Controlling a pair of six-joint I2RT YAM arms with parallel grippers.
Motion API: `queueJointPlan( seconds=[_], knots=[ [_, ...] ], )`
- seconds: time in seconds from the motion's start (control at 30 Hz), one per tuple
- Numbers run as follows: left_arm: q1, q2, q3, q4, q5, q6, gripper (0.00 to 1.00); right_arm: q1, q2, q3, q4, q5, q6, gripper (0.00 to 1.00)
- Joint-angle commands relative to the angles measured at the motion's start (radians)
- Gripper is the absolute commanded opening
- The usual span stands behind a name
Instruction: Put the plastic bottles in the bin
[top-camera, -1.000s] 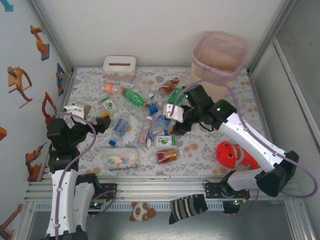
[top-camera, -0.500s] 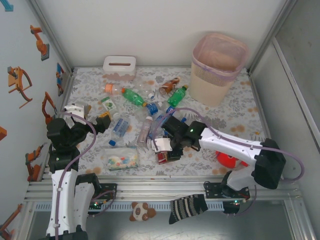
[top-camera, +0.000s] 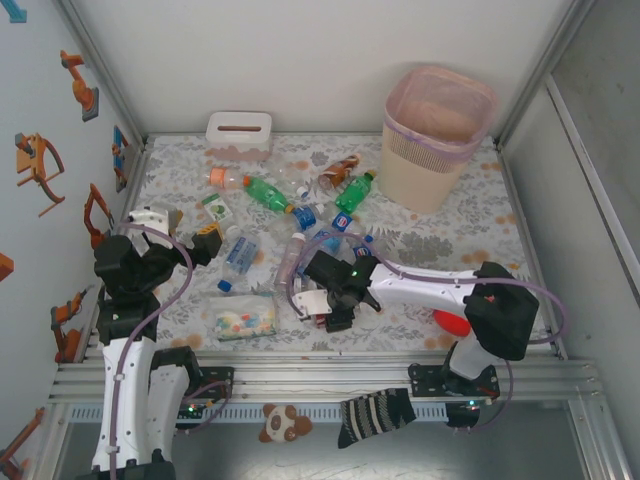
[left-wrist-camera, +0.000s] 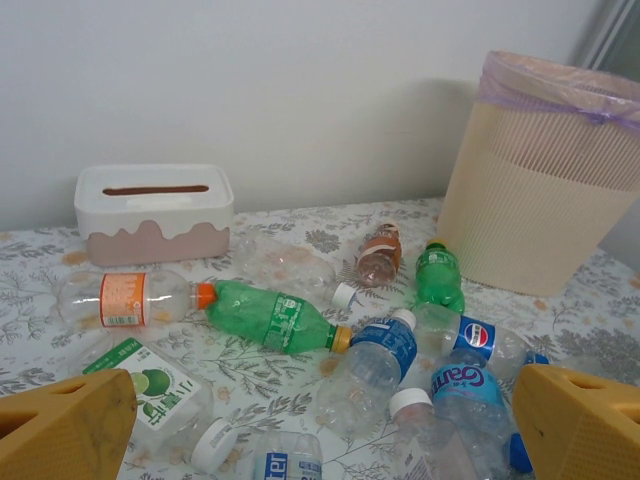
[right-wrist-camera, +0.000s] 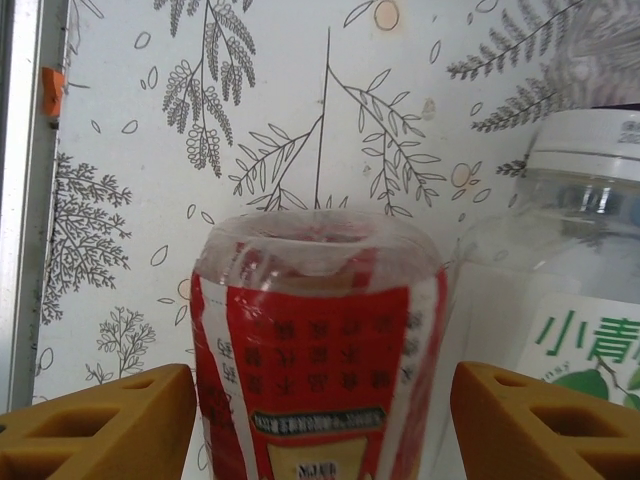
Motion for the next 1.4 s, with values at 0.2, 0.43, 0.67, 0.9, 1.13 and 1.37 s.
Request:
queueJointPlan(
  seconds=[0.2, 0.43, 0.67, 0.9, 1.13, 1.37],
  knots=[
    [0.000, -0.005, 0.025, 0.016, 0.015, -0.005, 0.96, 0.015, 0.060, -0.020, 0.023, 0.026, 0.015, 0.63],
    [0.000, -0.006, 0.025, 0.017, 0.015, -0.005, 0.96, 0.017, 0.047, -0.015, 0.011, 0.018, 0.016, 0.58],
    [0.000, -0.007, 0.025, 0.018, 0.015, -0.005, 0.96, 0.017, -0.011, 0.000, -0.015, -0.003, 0.032, 0.55],
    [0.000, -0.010, 0.026, 0.017, 0.015, -0.004, 0.96, -0.017, -0.097, 0.061, -0.069, -0.122, 0.112, 0.55],
    [0.000, -0.008, 0.025, 0.020, 0.014, -0.006, 0.96, -0.126, -0.182, 0.150, -0.072, -0.227, 0.336, 0.52],
    [0.000, -0.012, 0.025, 0.018, 0.017, -0.005, 0.96, -0.265, -0.246, 0.231, 0.002, -0.127, 0.692, 0.52]
  ],
)
